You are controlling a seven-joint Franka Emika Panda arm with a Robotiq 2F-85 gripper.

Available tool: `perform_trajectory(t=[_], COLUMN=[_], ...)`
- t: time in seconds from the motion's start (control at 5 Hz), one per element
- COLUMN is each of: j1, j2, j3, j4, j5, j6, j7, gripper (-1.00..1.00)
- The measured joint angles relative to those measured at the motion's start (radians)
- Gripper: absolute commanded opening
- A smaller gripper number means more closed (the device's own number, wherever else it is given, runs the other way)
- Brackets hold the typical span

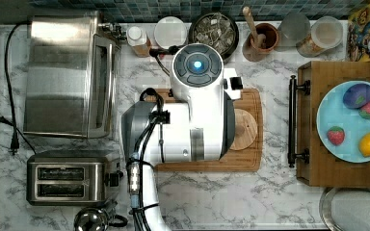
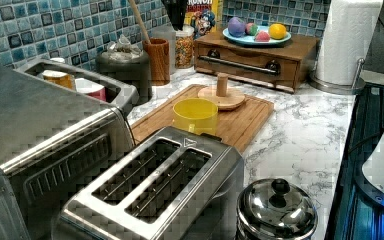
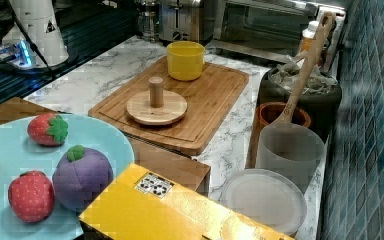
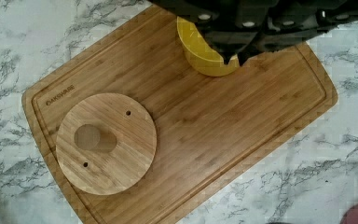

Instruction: Get a tea bag.

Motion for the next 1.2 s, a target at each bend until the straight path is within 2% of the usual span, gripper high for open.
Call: perform_trajectory(t=[0.4,1.0,1.2], j1=[0.000,-0.004,0.000], j2=[0.006,0.082,0.108], j3=[0.010,0.001,-0.019], j4=[-0.010,-0.010,-0.003], j5=[0.003,-0.035,-0.055], j6=[0.004,0.250,0.270], j7=[0.000,0.077,0.083], gripper=[-1.00,-1.00,-0.84])
